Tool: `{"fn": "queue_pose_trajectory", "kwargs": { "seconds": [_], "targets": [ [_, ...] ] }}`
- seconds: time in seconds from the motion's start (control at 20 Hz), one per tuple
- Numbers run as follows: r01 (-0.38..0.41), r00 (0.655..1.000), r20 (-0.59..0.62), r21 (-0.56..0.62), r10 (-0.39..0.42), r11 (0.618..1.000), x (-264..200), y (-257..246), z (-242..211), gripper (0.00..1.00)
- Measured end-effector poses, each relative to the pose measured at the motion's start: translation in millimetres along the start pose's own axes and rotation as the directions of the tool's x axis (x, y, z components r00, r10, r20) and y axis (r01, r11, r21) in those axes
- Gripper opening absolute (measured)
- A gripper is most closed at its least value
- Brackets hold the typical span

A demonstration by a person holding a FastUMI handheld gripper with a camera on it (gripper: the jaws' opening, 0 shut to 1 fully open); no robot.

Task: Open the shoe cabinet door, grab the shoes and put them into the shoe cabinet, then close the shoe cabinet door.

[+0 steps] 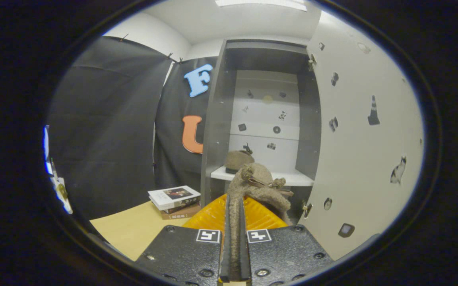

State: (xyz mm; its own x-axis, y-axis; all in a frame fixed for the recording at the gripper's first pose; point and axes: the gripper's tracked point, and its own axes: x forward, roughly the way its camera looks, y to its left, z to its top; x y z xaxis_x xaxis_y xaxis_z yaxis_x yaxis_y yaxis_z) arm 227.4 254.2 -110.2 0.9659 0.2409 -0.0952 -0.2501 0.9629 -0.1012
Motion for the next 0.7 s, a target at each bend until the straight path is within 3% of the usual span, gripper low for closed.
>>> {"fn": "queue_pose_trajectory", "kwargs": {
  "seconds": [0.3,0.7],
  "targets": [
    [0.06,0.998,0.012,-0.022,-0.06,0.998,50.3,-28.5,71.8,0.11],
    [0.146,0.989,0.002,-0.001,-0.146,0.989,160.0,-74.6,139.3,0.11]
  ]
}}
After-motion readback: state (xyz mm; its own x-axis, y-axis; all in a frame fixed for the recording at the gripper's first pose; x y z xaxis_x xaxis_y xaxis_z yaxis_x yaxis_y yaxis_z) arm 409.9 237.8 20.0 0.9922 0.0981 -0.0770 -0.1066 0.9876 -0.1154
